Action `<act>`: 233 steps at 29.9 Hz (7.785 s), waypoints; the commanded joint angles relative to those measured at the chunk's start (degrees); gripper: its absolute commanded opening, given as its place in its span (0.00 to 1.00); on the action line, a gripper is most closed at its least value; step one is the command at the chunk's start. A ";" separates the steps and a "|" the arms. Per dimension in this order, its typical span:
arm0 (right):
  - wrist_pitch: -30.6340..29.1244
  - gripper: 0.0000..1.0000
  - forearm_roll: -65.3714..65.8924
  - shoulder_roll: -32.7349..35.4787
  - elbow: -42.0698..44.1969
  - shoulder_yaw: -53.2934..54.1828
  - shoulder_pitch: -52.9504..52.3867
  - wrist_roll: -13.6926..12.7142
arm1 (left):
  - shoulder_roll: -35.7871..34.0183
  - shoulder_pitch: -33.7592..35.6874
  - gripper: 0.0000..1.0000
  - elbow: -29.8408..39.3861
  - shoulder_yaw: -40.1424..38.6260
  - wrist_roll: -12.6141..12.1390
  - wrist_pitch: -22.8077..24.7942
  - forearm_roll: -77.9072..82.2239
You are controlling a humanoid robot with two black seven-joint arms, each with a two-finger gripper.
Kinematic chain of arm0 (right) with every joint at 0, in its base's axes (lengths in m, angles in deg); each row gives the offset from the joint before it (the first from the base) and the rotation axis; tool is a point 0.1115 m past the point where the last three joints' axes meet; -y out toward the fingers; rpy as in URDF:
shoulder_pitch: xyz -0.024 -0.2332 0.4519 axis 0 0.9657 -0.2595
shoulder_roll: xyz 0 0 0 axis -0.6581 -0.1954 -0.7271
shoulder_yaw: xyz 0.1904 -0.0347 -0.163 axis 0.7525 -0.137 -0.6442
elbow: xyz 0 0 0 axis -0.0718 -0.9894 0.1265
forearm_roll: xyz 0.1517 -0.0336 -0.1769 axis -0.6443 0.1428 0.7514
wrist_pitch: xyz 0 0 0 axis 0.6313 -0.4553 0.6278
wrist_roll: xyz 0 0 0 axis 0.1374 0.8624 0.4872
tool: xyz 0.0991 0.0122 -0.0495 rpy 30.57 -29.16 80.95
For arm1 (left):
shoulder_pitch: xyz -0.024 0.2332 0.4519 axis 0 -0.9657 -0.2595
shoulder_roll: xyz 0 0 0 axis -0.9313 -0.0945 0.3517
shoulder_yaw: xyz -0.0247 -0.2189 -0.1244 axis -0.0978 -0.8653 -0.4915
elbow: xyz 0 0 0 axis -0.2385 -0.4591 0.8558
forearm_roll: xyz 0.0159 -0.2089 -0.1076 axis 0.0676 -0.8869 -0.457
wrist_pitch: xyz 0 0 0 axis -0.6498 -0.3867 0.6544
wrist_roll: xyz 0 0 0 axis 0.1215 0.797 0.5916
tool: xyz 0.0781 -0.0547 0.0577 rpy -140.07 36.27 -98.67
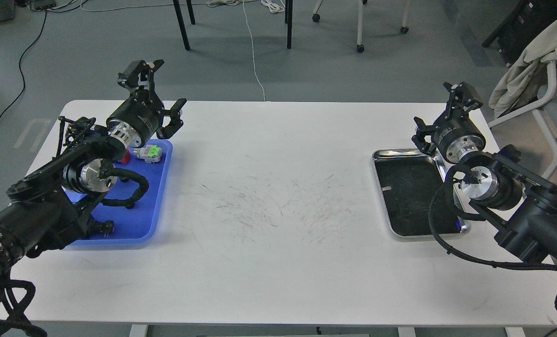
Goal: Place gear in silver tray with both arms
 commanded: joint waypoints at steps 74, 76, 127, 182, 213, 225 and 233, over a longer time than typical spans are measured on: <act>0.00 0.99 0.07 -0.36 -0.05 0.00 0.26 0.44 | -13.24 0.56 0.99 -0.41 11.12 -3.60 7.59 0.31; 0.00 0.99 0.07 -0.36 -0.05 -0.09 0.26 0.44 | -14.12 0.65 0.99 -0.23 11.21 -3.69 7.50 0.40; 0.09 0.99 -0.11 1.84 -0.66 1.49 -0.53 0.00 | -26.52 2.50 0.99 12.25 24.48 7.47 -7.35 49.44; 0.00 0.99 -0.02 7.38 -4.53 1.85 -3.61 0.44 | -17.74 2.06 0.91 -1.72 25.98 11.22 -11.74 88.82; 0.00 0.99 0.07 7.64 -4.97 1.67 -3.43 0.44 | -9.38 1.44 0.72 -16.84 34.94 11.22 -19.13 87.68; 0.00 0.99 0.07 7.64 -4.88 1.49 -3.52 0.44 | -8.94 1.36 0.65 -16.49 35.29 11.22 -18.95 85.30; 0.09 0.99 0.15 7.55 -4.88 1.41 -3.34 0.44 | -8.07 1.27 0.55 -16.75 35.47 11.22 -19.04 85.30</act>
